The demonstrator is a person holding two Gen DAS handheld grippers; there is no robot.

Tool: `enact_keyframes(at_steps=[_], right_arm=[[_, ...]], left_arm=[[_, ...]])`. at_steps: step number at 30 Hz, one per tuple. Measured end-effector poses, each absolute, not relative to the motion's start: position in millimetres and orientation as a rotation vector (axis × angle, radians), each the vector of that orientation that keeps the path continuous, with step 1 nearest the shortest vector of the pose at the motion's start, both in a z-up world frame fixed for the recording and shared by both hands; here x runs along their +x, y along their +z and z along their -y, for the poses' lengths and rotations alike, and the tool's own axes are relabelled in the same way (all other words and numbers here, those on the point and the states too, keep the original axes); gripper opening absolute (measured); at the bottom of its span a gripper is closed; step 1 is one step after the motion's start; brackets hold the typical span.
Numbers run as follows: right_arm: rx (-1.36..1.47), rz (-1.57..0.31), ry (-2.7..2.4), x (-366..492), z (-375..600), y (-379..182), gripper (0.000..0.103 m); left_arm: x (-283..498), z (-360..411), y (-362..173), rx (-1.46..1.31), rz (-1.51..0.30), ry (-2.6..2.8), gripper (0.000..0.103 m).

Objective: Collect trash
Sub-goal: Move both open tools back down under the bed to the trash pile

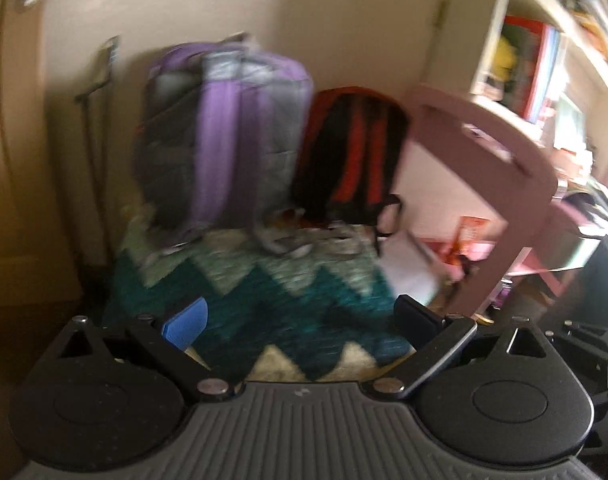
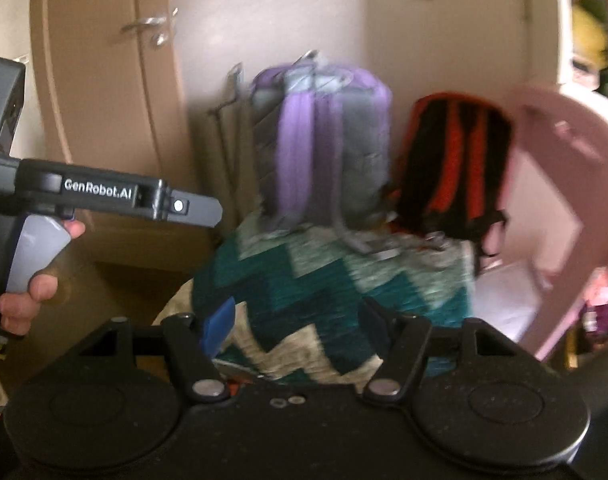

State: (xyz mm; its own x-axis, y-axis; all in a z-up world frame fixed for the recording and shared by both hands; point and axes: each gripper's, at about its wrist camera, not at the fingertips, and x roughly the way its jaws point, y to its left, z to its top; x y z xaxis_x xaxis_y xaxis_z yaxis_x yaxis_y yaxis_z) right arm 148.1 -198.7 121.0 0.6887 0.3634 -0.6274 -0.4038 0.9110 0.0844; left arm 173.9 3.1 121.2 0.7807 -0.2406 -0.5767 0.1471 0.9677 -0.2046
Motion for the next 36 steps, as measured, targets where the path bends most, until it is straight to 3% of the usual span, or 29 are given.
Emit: enact_keyframes(at_steps=[19,36], right_arm=[[-0.118,-0.975,0.544,233.6,48.3,-84.3,0.069],[-0.208,-1.241,0.544,271.5,-45.5,-301.5,0.068]], left_arm=[[228.5,-196.8,-75.9,-0.252,-0.845,0.073,0.102],[243.3,-266.8,-306.0,-0.266,-1.129,0.213,0.102]])
